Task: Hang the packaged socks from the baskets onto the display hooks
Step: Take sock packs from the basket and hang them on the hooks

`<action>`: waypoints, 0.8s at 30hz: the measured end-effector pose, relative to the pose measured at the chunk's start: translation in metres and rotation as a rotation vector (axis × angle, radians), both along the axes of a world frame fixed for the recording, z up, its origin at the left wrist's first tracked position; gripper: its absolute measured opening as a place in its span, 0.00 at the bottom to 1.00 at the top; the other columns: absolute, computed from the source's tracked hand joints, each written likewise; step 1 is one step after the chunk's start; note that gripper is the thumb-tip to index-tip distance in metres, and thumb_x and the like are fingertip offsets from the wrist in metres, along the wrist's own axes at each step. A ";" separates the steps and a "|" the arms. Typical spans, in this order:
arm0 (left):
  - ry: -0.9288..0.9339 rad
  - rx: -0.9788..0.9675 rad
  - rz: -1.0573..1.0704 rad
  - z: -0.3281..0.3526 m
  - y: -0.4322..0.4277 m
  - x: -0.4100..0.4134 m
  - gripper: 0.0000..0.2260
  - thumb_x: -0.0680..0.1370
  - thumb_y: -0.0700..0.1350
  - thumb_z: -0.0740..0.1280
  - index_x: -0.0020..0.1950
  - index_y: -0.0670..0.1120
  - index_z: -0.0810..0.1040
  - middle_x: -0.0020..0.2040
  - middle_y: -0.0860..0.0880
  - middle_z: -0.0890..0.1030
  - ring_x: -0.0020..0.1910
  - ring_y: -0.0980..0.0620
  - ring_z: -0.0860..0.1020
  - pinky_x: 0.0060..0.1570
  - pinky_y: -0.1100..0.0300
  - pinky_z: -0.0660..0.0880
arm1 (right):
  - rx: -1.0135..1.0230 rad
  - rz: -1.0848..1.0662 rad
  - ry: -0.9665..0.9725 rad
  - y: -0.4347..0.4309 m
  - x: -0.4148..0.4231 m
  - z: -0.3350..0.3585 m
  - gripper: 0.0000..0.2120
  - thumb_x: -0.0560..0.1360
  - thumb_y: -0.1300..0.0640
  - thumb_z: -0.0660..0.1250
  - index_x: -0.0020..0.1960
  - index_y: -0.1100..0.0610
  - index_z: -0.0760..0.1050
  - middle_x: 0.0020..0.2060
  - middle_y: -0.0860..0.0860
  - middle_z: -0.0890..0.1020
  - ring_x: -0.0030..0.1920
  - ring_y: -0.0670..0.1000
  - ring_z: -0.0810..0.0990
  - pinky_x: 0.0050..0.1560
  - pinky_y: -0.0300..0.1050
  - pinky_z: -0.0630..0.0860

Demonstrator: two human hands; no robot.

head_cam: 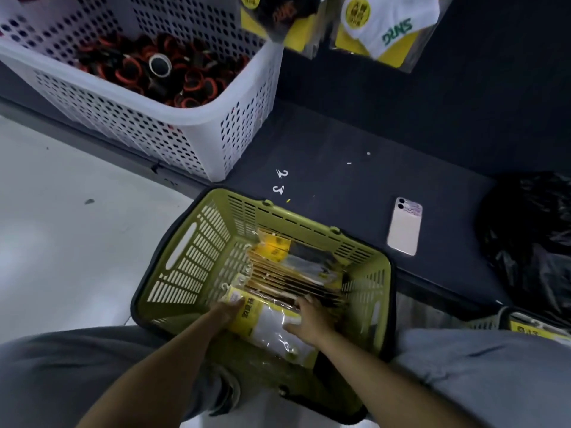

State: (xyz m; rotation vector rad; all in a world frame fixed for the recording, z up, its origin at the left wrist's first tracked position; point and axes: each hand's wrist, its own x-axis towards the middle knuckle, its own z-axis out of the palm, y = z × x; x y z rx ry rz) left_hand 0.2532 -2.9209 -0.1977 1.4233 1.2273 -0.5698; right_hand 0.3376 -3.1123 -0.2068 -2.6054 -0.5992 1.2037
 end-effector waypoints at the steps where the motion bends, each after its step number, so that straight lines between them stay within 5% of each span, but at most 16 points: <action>1: 0.050 -0.004 -0.055 0.000 0.001 -0.001 0.30 0.78 0.48 0.67 0.73 0.36 0.60 0.71 0.36 0.66 0.68 0.38 0.68 0.67 0.48 0.67 | -0.040 0.053 -0.018 -0.002 -0.002 -0.002 0.37 0.71 0.39 0.68 0.73 0.54 0.61 0.73 0.53 0.63 0.72 0.55 0.62 0.70 0.49 0.63; 5: -0.002 -0.179 -0.032 0.002 0.013 -0.002 0.30 0.77 0.47 0.68 0.74 0.41 0.60 0.70 0.37 0.67 0.66 0.38 0.69 0.66 0.44 0.68 | -0.074 0.095 0.011 -0.006 -0.010 -0.009 0.46 0.71 0.38 0.67 0.78 0.54 0.47 0.78 0.52 0.51 0.77 0.53 0.50 0.76 0.50 0.51; 17: 0.182 -0.196 -0.353 0.021 0.019 0.007 0.36 0.67 0.55 0.76 0.70 0.45 0.66 0.68 0.42 0.71 0.66 0.41 0.70 0.66 0.45 0.68 | 0.107 -0.139 0.295 -0.004 0.000 0.001 0.44 0.70 0.43 0.72 0.78 0.55 0.53 0.76 0.54 0.59 0.75 0.56 0.58 0.72 0.55 0.62; 24: 0.032 -0.126 -0.578 0.080 0.015 0.039 0.34 0.70 0.56 0.73 0.71 0.46 0.66 0.68 0.43 0.72 0.65 0.44 0.71 0.67 0.49 0.68 | 0.365 -0.168 0.442 0.018 0.029 0.050 0.39 0.68 0.47 0.75 0.73 0.54 0.62 0.71 0.52 0.69 0.70 0.51 0.67 0.68 0.50 0.69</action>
